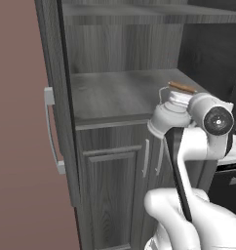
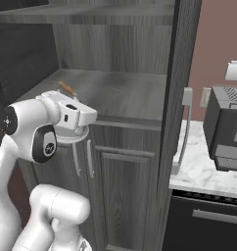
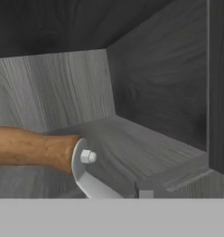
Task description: Open the cabinet, pick the kettle from the cabinet, and place it in the sink.
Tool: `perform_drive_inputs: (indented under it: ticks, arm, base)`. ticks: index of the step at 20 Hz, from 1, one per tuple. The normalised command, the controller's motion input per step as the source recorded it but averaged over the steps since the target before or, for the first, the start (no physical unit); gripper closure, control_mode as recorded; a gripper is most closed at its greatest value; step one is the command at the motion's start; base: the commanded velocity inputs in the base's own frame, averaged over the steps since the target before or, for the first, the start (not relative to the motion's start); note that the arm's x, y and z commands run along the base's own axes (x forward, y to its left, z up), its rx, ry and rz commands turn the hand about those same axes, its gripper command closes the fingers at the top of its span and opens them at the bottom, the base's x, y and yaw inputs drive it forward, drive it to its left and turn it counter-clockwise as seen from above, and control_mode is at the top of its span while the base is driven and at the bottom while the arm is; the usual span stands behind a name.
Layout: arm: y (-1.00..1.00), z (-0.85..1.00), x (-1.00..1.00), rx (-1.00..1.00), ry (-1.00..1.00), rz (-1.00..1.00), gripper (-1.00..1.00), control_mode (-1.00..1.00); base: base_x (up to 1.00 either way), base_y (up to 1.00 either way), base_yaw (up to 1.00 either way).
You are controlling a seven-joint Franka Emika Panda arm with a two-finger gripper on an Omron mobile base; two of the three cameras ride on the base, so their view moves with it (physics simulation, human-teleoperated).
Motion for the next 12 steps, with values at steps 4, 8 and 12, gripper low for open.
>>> perform_drive_inputs:
  ticks: [4, 8, 12]
  arm:
    - [0.17, 0.00, -0.46, -0.02, 0.00, 0.00, 1.00, -1.00]
    - [0.12, 0.00, -0.38, 0.00, 0.00, 0.00, 1.00, -1.00]
    - [0.11, -0.01, -0.34, 0.00, 0.02, 0.00, 1.00, -1.00]
  base:
    - [0.00, 0.00, 0.00]
    - [0.00, 0.00, 0.00]
    - [0.00, 0.00, 0.00]
